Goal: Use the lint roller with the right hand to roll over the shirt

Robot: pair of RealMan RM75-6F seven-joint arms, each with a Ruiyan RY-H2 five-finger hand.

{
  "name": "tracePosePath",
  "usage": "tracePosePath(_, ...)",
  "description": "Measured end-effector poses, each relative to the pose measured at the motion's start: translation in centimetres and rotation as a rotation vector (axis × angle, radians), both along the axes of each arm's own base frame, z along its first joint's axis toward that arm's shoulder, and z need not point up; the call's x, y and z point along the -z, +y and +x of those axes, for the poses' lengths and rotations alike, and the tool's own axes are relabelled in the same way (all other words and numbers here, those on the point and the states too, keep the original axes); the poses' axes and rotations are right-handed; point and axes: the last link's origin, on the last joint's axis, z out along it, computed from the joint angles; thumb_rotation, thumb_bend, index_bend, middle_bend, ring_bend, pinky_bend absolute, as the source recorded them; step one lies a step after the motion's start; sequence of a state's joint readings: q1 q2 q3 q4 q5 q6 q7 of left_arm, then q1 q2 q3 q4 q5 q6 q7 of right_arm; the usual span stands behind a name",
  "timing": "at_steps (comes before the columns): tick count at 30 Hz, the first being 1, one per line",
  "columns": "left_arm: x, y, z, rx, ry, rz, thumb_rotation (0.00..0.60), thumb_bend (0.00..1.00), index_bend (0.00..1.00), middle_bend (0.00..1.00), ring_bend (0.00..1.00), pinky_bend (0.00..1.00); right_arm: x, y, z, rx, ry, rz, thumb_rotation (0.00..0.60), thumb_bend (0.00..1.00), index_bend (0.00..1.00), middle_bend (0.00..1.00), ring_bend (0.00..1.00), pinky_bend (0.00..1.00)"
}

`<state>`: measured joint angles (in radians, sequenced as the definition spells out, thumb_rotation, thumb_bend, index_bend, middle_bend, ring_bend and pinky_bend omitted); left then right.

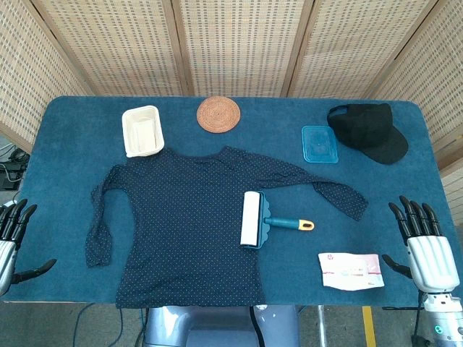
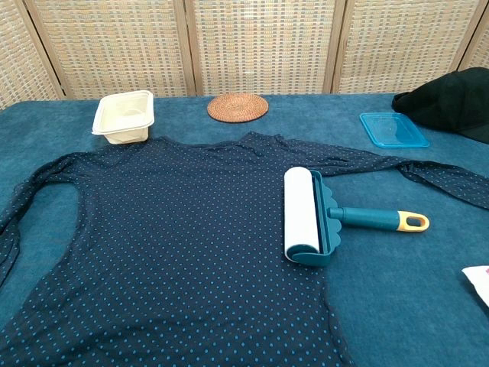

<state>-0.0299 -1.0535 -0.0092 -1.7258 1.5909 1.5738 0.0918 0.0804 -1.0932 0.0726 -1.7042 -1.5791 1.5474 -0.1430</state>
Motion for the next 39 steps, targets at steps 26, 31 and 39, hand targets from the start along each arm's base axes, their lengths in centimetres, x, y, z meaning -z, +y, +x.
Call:
tracePosePath(26,1.0,2.1,-0.7,-0.075,0.014,-0.031,0.6,0.0,0.0,0.0,0.0,0.0,5.5,-11.6,5.5,0.054,0.123,0.348,0.6,0.0,0.18,1.0,1.0,1.0)
tracePosePath(31,1.0,2.4,-0.9,-0.09,0.009,-0.034,0.6,0.0,0.0,0.0,0.0,0.0,8.1,-13.6,7.6,0.12,0.118,0.404,0.6,0.15,0.31,1.0,1.0,1.0)
tracePosePath(39,0.9,2.6,-1.1,-0.092,0.0,-0.038,0.6,0.0,0.0,0.0,0.0,0.0,14.7,-14.2,12.4,0.161,0.146,0.456,0.6,0.29,0.4,1.0,1.0,1.0)
